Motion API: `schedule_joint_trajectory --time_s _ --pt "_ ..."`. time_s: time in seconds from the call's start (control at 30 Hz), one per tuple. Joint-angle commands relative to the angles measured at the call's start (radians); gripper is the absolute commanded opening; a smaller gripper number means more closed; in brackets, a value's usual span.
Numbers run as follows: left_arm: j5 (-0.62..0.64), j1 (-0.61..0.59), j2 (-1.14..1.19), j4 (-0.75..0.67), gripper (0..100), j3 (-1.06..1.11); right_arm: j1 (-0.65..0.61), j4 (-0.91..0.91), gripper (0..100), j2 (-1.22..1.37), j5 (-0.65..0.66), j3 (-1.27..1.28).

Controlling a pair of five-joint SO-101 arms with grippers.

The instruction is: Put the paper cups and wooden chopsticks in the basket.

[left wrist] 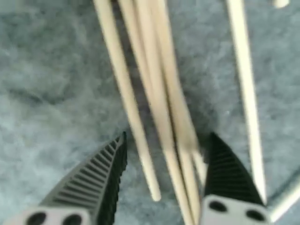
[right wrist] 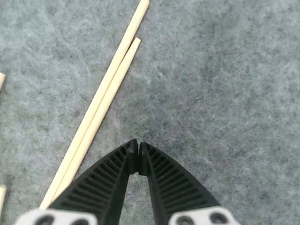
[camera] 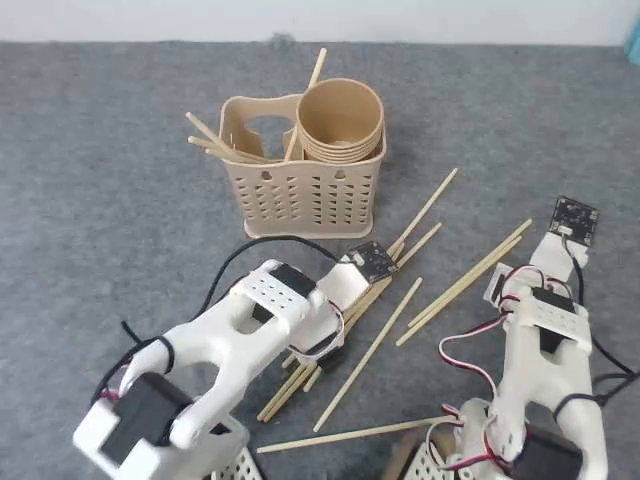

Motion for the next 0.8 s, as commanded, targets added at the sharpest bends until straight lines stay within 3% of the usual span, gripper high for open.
schedule_joint_trajectory --time_s 0.0,0.1,0.23,0.53,0.77 --pt "0.005 -0.003 -0.015 0.002 9 -0.022 -0.012 -0.018 0.9 -0.001 0.015 -0.055" --pt "0.002 0.002 -0.055 -0.017 1 0.01 -0.012 -0.018 0.9 -0.001 0.015 -0.055" --pt "0.002 -0.005 -0.147 -0.014 1 0.044 -0.012 -0.018 0.9 -0.001 0.015 -0.055" --pt "0.0 -0.009 -0.509 0.279 2 -0.028 -0.012 -0.018 0.9 -0.001 0.015 -0.055" --pt "-0.002 -0.169 -0.588 0.295 2 -0.079 -0.012 -0.018 0.9 -0.001 0.015 -0.055"
